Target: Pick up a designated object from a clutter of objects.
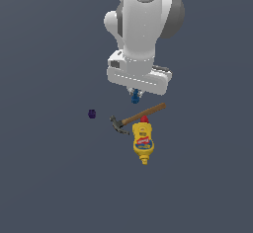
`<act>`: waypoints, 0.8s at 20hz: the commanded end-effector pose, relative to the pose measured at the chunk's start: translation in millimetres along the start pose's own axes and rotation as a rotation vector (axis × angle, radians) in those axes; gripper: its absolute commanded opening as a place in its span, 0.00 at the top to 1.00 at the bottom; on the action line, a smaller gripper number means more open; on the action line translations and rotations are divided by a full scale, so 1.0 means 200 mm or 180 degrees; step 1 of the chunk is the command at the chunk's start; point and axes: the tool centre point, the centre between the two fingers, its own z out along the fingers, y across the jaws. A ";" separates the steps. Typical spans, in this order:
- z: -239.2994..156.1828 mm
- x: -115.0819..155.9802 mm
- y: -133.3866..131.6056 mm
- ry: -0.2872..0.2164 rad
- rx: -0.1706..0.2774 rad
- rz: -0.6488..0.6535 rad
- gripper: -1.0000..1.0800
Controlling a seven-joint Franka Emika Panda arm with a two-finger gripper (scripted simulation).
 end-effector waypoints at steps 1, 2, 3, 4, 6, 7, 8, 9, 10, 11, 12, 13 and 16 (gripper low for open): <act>-0.13 0.00 0.10 -0.0003 0.0004 -0.0001 1.00; -0.17 0.00 0.14 -0.0003 0.0004 -0.0001 1.00; -0.22 0.00 0.17 -0.0003 0.0004 -0.0001 1.00; -0.27 0.01 0.21 -0.0003 0.0004 -0.0001 1.00; -0.36 0.01 0.28 -0.0003 0.0004 -0.0001 1.00; -0.40 0.01 0.31 -0.0002 0.0002 0.0000 1.00; -0.44 0.01 0.34 -0.0002 0.0002 0.0000 1.00; -0.48 0.02 0.37 -0.0002 0.0001 0.0001 1.00; -0.52 0.02 0.40 -0.0002 0.0001 0.0001 1.00; -0.55 0.02 0.43 -0.0001 -0.0001 0.0001 1.00; -0.59 0.03 0.45 -0.0001 -0.0001 0.0001 1.00; -0.62 0.03 0.47 0.0000 -0.0003 0.0002 1.00; -0.69 0.04 0.53 0.0001 -0.0006 0.0002 1.00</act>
